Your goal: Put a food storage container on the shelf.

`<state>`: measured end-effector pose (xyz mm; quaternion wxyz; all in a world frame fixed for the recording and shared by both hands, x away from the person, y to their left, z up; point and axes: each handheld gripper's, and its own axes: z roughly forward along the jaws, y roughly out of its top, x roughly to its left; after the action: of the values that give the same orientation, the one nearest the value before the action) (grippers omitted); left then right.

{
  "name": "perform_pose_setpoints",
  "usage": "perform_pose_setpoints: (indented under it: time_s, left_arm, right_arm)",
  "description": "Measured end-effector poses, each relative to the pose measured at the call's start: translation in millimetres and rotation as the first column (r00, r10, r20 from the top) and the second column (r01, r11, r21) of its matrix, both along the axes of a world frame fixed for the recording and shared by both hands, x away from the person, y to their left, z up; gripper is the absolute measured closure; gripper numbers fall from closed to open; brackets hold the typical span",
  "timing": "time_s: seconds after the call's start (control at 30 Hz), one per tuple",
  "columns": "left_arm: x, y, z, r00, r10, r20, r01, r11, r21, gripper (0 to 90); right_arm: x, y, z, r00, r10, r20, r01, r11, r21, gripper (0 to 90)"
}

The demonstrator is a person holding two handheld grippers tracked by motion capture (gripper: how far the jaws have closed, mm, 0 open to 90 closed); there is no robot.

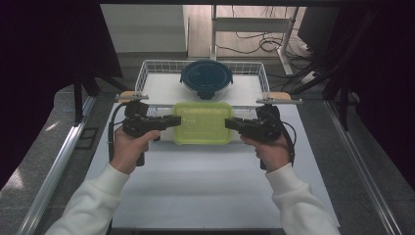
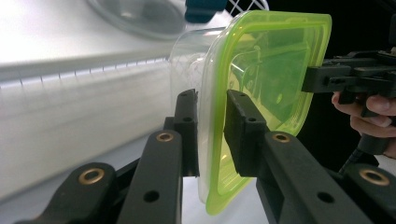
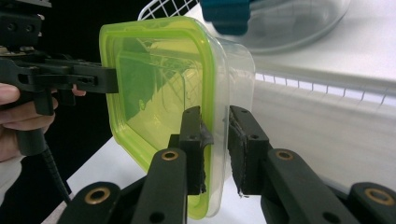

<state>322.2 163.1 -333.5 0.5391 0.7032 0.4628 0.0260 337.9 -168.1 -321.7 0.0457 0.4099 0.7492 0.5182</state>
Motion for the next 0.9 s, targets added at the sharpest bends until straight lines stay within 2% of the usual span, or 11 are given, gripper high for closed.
perform_pose_setpoints:
  time_s: [0.03,0.07,0.23,0.27,0.4,0.6,0.67,0.77,0.8,0.87,0.9]
  left_arm:
    - [0.0,0.0,0.0,1.0,0.0,0.0,0.0,1.0,0.0,75.8]
    - [1.8,0.5,7.0,1.0,-0.001,0.009,0.001,1.0,-0.001,75.8]
    - [7.4,1.4,21.3,0.9997,0.003,0.026,-0.003,1.0,0.003,75.9]
    - [9.1,1.6,25.2,0.9995,0.004,0.03,-0.004,1.0,0.006,75.9]
    - [17.0,2.5,41.1,0.9986,0.009,0.051,-0.01,0.9998,0.019,76.0]
    - [33.5,0.3,62.1,0.9979,0.011,0.064,-0.014,0.999,0.043,76.1]
    - [40.5,-0.6,73.3,0.997,0.007,0.077,-0.011,0.9986,0.052,76.5]
    - [45.8,-1.1,80.8,0.9965,0.004,0.084,-0.009,0.9985,0.054,76.7]
    - [48.9,-0.8,84.4,0.9962,0.002,0.087,-0.007,0.9987,0.051,76.6]
    - [58.5,1.2,94.4,0.9961,0.0,0.089,-0.004,0.999,0.045,76.5]
    - [58.5,1.2,94.4,0.9961,0.0,0.089,-0.004,0.999,0.045,76.5]
  right_arm:
    - [0.0,0.0,0.0,1.0,0.0,0.0,0.0,1.0,0.0,75.3]
    - [1.6,0.3,6.2,1.0,0.002,0.008,-0.002,1.0,-0.001,75.3]
    - [7.1,1.3,20.1,0.9997,0.005,0.025,-0.005,1.0,-0.005,75.3]
    - [11.1,1.9,26.7,0.9996,0.005,0.029,-0.005,1.0,0.0,75.3]
    - [17.3,2.2,36.1,0.9995,0.006,0.031,-0.007,0.9998,0.016,75.3]
    - [32.4,2.1,52.1,0.9993,0.001,0.036,-0.002,0.9997,0.023,75.3]
    - [41.5,-0.5,59.4,0.9995,0.001,0.031,-0.002,0.9987,0.05,75.4]
    - [46.7,-1.4,66.4,0.9997,-0.001,0.026,-0.001,0.9985,0.055,75.5]
    - [51.4,-1.5,74.6,0.9994,-0.007,0.033,0.005,0.9985,0.054,75.6]
    - [56.2,-0.3,82.6,0.999,-0.011,0.043,0.009,0.9986,0.052,75.6]
    - [56.2,-0.3,82.6,0.999,-0.011,0.043,0.009,0.9986,0.052,75.6]
